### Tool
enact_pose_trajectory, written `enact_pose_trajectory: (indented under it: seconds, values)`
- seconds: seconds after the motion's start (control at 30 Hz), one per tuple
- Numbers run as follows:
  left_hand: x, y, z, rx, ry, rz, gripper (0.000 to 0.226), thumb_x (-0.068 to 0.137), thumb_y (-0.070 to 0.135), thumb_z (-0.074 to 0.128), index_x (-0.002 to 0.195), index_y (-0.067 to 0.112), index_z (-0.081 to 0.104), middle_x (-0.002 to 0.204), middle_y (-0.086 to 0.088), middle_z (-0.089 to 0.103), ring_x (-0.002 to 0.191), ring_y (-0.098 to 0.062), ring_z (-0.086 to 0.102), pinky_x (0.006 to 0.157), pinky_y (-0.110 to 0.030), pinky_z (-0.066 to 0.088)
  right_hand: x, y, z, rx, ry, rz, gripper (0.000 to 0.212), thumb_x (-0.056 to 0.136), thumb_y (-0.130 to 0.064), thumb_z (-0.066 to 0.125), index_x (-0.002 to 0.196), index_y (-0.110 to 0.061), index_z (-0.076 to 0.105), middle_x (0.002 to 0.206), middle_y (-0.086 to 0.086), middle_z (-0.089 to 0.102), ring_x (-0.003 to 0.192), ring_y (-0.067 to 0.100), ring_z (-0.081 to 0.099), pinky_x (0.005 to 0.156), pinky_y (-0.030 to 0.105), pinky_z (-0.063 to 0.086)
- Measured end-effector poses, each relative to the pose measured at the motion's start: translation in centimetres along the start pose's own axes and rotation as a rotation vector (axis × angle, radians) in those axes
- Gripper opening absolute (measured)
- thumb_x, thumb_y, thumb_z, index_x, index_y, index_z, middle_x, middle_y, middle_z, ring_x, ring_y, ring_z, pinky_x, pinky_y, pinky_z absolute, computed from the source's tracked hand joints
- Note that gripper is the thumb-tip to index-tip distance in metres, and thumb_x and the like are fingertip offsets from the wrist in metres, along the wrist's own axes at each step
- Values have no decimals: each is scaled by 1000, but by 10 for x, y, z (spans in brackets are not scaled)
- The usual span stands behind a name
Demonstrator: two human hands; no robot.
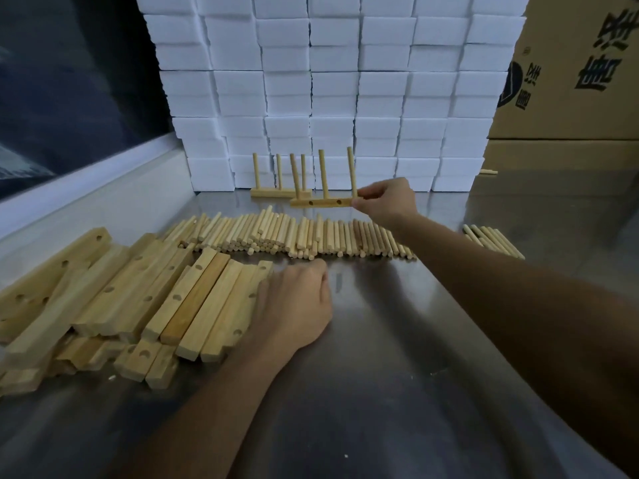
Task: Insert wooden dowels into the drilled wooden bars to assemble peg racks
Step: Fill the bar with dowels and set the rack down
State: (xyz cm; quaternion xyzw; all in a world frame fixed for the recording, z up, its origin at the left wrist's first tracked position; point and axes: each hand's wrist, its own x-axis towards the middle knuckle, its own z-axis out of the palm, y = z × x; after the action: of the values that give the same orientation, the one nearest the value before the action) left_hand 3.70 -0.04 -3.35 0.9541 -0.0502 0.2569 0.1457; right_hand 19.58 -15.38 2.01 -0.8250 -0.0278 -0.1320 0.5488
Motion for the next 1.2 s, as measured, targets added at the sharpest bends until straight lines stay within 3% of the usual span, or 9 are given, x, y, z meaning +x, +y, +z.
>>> enact_pose_trajectory:
  seconds: [0.13,0.33,0.5,0.67,0.77,0.87,1.0,1.07,1.2]
  values:
    - [2,0,2,-34,-15,8,11,96,30,49,85,29,52,67,12,45,65,-12,50,58,-33,39,33,1,36,-104,-48,-10,18,82,-13,81,98,-12,76,89,-1,70,72,6,64,59,13,51]
    - [1,2,-1,-62,-39,3,6,96,32,45,92,31,49,75,13,44,72,-12,48,66,-33,40,66,-1,78,-222,-130,-19,16,83,-6,77,99,-4,73,102,11,71,96,21,67,86,27,54]
    - [1,3,-4,-94,-67,-24,4,98,34,42,94,34,44,80,14,44,73,-9,42,69,-30,30,77,-2,101,-312,-155,-14,13,85,-2,72,98,-1,73,98,14,71,83,28,72,72,37,62]
    - [1,5,-7,-85,-79,-43,8,97,33,42,101,32,49,86,14,48,74,-7,41,68,-29,30,87,1,117,-368,-139,-22,19,84,0,69,103,3,72,98,17,72,79,26,69,75,42,62]
    - [1,4,-7,-98,-94,-50,9,98,33,42,104,32,49,85,13,46,72,-6,42,68,-27,33,91,2,125,-356,-123,-12,13,83,0,69,95,1,74,93,13,73,79,22,68,74,35,61]
    - [1,5,-8,-97,-106,-55,9,98,33,42,105,32,48,85,13,46,72,-6,41,69,-27,32,92,1,131,-354,-116,5,6,83,-1,71,84,-5,75,77,7,71,59,10,60,48,21,48]
    - [3,5,-8,-90,-126,-61,7,99,33,41,104,32,46,86,13,46,70,-6,40,67,-27,30,92,1,134,-349,-128,25,5,82,-3,73,79,-7,75,65,3,68,50,6,59,38,15,39]
    - [2,5,-9,-86,-125,-56,6,99,33,41,102,31,45,83,13,45,67,-7,37,64,-28,28,92,0,134,-366,-131,17,2,83,-6,71,83,-6,73,69,7,72,52,10,63,39,18,44]
    - [2,4,-7,-96,-99,-39,2,98,33,42,97,33,44,80,13,47,65,-6,41,65,-27,30,92,-6,124,-360,-149,1,16,84,-9,65,98,-4,63,89,10,69,75,23,69,61,32,60]
